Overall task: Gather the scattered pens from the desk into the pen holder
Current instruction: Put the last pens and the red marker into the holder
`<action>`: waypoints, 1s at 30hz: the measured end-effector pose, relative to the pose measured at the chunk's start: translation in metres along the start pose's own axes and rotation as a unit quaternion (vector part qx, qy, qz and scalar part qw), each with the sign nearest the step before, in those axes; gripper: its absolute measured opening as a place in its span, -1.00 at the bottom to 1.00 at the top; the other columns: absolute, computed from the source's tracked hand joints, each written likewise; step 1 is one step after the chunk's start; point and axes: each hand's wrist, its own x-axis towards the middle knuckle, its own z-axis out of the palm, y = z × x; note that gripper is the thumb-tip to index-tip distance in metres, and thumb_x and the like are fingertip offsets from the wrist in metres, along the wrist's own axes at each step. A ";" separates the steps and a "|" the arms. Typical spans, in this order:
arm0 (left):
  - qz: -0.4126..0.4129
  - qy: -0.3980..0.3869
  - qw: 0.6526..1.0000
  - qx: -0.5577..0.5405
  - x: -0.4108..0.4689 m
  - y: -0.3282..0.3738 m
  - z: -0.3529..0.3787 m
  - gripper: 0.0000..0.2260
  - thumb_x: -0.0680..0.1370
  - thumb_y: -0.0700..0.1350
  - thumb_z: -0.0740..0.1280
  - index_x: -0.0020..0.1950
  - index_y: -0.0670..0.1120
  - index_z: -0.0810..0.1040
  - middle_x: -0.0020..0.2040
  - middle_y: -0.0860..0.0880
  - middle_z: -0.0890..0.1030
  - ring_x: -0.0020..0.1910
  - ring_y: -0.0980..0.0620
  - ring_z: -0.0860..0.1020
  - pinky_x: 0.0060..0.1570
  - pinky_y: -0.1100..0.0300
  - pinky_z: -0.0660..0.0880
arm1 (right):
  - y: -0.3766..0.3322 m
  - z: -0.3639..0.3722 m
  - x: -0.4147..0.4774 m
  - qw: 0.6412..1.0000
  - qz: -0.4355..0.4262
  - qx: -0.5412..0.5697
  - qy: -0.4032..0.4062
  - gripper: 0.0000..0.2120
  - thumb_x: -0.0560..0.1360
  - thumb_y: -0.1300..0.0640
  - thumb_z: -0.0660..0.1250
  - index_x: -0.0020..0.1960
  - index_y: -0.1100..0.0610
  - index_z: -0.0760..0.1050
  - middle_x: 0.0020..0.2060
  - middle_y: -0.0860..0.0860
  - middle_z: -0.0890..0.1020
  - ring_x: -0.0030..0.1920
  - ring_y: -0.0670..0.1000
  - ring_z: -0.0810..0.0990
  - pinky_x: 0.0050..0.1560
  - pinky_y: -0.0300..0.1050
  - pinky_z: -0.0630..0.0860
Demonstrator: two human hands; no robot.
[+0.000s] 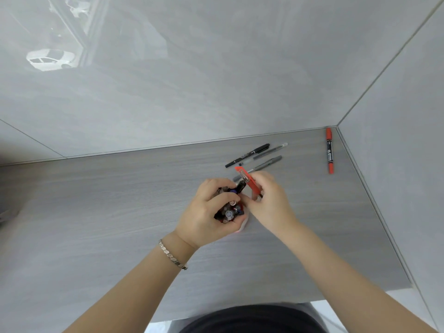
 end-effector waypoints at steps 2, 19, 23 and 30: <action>-0.004 -0.009 1.000 0.004 -0.001 -0.001 0.000 -0.77 0.34 -0.04 0.43 -0.13 -0.15 0.56 0.05 -0.02 0.44 -0.02 -0.01 0.47 0.10 0.31 0.38 | -0.005 -0.017 0.002 0.995 0.018 0.095 0.008 -0.78 0.48 0.22 0.29 0.04 -0.06 0.44 -0.25 -0.12 0.40 -0.29 -0.18 0.37 -0.29 -0.36 0.36; -0.036 -0.036 0.999 0.000 0.000 0.002 -0.003 -0.68 0.35 -0.01 0.44 0.02 -0.08 0.47 0.12 0.02 0.46 0.10 0.00 0.46 0.22 0.30 0.33 | -0.013 -0.003 -0.003 0.975 -0.079 0.185 0.090 -0.63 0.50 0.29 0.21 0.10 -0.16 0.29 -0.08 -0.05 0.66 0.00 -0.21 0.60 0.09 -0.39 0.44; -0.065 -0.048 0.997 0.004 0.002 0.009 -0.006 -0.58 0.36 0.00 0.41 0.15 -0.09 0.42 0.12 0.06 0.48 0.11 0.05 0.45 0.22 0.38 0.29 | 0.003 0.002 -0.015 0.993 -0.091 0.033 0.070 -0.62 0.47 0.24 0.30 0.14 -0.16 0.37 -0.02 -0.12 0.60 -0.02 -0.26 0.57 0.01 -0.31 0.52; -0.102 -0.044 0.993 0.040 -0.006 0.013 -0.005 -0.61 0.38 0.03 0.40 0.15 -0.06 0.49 0.15 0.05 0.56 0.20 -0.01 0.43 0.28 0.37 0.29 | 0.032 0.002 -0.010 0.964 -0.195 -0.167 0.063 -0.65 0.52 0.17 0.13 0.30 0.09 0.37 0.31 0.13 0.43 0.21 0.05 0.39 0.26 -0.18 0.29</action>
